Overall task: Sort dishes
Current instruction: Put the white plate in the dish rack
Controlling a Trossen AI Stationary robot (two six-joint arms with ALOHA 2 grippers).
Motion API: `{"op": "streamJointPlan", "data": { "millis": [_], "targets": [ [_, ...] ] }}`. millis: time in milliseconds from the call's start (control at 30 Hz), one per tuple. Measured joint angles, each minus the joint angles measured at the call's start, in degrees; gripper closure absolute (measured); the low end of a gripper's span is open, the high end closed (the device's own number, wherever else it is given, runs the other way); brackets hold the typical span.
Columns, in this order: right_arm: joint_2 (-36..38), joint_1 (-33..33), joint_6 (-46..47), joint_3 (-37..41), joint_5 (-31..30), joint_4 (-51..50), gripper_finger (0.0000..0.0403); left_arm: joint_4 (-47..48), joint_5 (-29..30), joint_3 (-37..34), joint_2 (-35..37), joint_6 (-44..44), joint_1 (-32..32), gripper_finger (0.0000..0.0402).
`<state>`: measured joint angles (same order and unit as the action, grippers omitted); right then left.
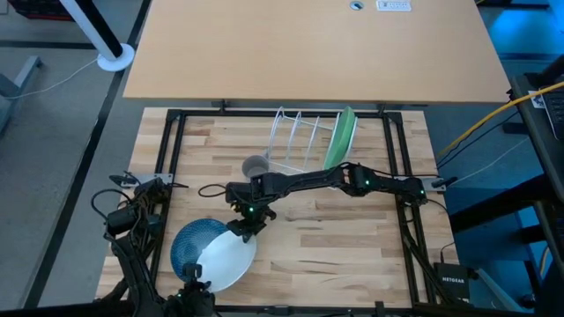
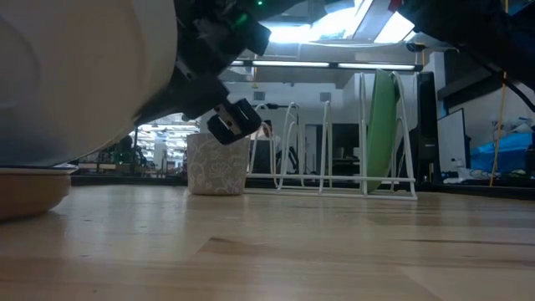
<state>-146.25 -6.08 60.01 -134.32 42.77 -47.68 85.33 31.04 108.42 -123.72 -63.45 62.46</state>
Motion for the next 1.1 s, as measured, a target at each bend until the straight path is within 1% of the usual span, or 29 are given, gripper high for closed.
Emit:
{"op": "streamJointPlan", "data": {
  "millis": [67,333,600,833,933,1100],
  "targets": [
    [0.1,0.3,-0.5,0.0,-1.3,0.0,0.0302,0.2,0.0,0.0,0.0,-0.8,0.0,0.0398],
    [0.1,1.1,-1.4,0.0,-1.4,0.1,0.0301,1.0,0.2,0.0,0.0,-3.2,0.0,0.0399],
    [0.1,1.2,-0.1,0.1,0.3,1.0,0.0301,1.3,-0.3,0.0,0.0,-1.7,-0.4,0.0400],
    [0.1,1.2,-0.1,0.1,-1.3,1.3,0.0301,1.4,-0.5,0.0,0.0,-1.6,-0.4,0.0400],
    [0.1,1.2,-1.7,0.1,-1.4,1.9,0.0301,1.4,-0.5,0.0,0.0,-1.6,-0.4,0.0400],
    [0.0,1.2,-1.8,0.2,-1.7,3.5,0.0301,1.6,-0.7,0.0,0.0,-1.6,-0.3,0.0400]
  ]
}}
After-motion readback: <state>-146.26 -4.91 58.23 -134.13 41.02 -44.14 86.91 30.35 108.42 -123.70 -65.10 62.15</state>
